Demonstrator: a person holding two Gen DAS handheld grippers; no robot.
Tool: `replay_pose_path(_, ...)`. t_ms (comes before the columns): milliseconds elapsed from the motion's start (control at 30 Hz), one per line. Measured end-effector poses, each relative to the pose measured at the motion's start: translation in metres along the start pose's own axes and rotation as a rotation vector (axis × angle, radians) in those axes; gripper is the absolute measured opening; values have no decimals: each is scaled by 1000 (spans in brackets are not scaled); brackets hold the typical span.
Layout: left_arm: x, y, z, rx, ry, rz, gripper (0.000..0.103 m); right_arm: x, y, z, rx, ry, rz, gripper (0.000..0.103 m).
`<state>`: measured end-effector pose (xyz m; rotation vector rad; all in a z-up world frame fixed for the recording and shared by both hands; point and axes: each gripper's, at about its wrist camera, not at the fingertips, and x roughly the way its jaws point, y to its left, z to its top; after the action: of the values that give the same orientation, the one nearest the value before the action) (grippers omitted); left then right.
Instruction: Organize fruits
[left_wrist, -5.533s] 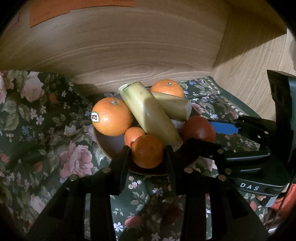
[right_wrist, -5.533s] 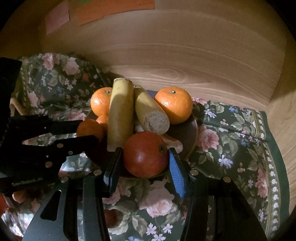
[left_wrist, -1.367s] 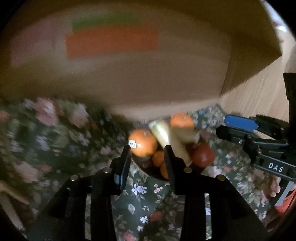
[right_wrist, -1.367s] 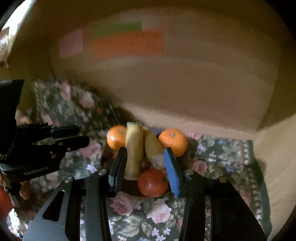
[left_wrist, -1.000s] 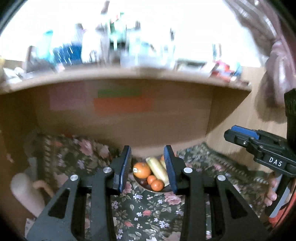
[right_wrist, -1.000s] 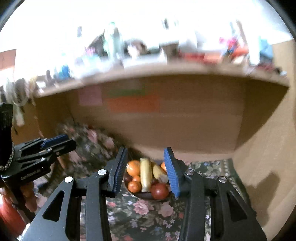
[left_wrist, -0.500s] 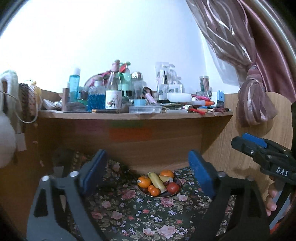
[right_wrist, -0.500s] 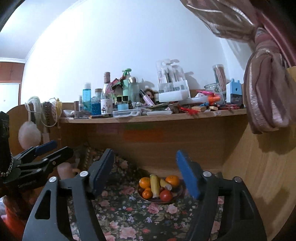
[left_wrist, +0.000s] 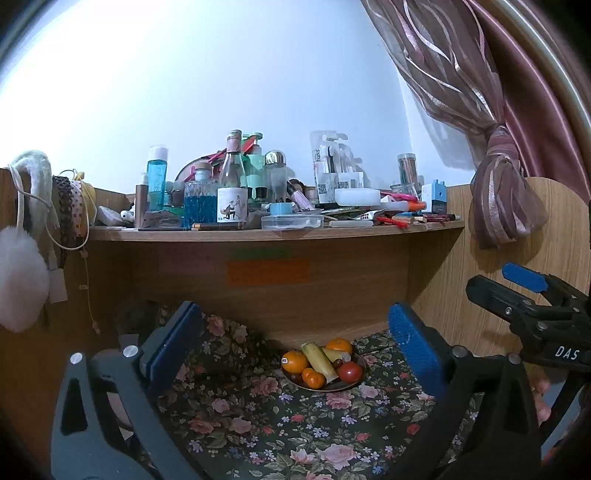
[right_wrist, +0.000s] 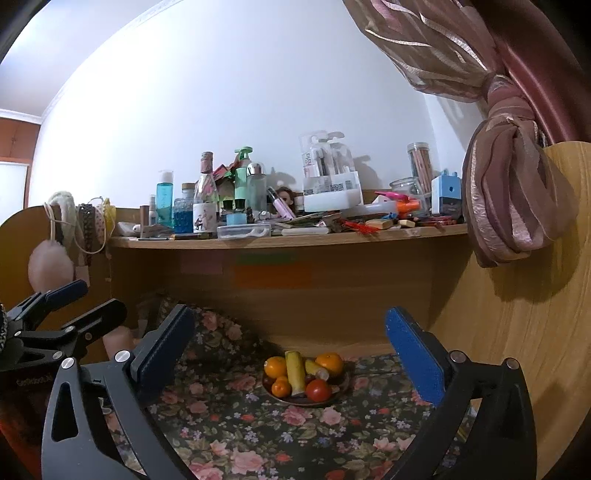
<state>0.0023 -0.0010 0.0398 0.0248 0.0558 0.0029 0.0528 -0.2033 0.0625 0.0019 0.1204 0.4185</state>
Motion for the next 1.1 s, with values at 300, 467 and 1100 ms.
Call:
replay_pose_path(300,2,2,-1,0,3,-6,103,0,0,-2,-10,1,-10,103)
replay_pose_path(467,3,3,-1,-6,4,-7,103,1,0,-2,-14,0,-13,103)
replay_pose_path(1100,4,0,-2,-11,4,0,103,1,0,-3,-21,-1,-13,103)
